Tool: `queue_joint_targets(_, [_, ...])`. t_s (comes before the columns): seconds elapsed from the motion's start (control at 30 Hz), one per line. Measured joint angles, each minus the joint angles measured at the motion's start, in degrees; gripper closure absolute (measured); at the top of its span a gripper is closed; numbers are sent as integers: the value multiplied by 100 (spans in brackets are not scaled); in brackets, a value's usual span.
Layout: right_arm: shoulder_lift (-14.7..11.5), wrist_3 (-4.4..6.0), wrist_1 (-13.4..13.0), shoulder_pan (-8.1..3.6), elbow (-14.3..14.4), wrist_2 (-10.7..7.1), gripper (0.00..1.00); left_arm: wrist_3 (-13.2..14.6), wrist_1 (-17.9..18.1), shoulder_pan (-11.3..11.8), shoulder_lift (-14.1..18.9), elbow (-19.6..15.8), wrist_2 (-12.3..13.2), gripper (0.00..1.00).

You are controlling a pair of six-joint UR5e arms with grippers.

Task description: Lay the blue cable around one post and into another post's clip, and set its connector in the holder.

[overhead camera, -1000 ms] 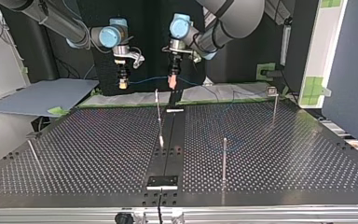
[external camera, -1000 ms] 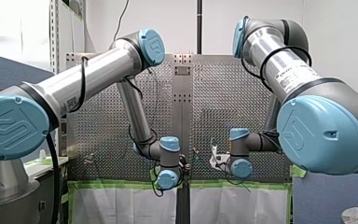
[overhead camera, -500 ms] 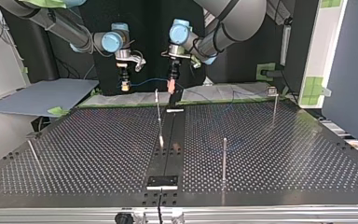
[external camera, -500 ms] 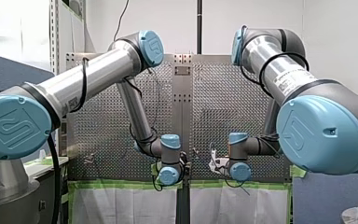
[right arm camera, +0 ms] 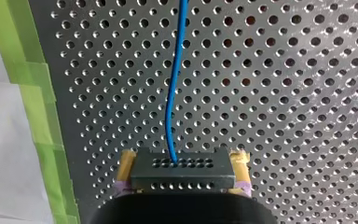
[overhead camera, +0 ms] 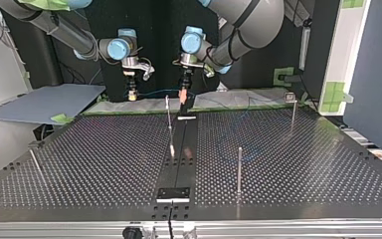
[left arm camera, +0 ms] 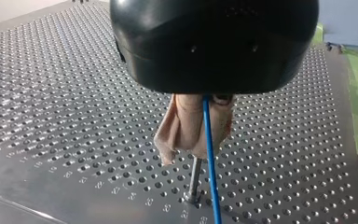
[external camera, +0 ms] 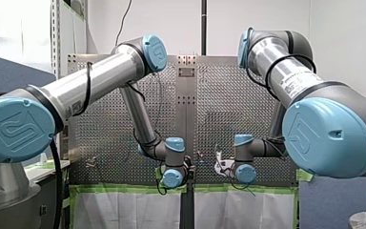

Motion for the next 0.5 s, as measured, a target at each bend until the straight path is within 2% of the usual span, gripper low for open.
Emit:
queue_joint_targets(0.17, [3, 1, 13, -59, -58, -18, 100, -64, -2, 20, 4, 28, 1, 98])
queue_joint_targets(0.5, [9, -6, 65, -201, -143, -76, 100, 32, -20, -10, 17, 33, -111, 98])
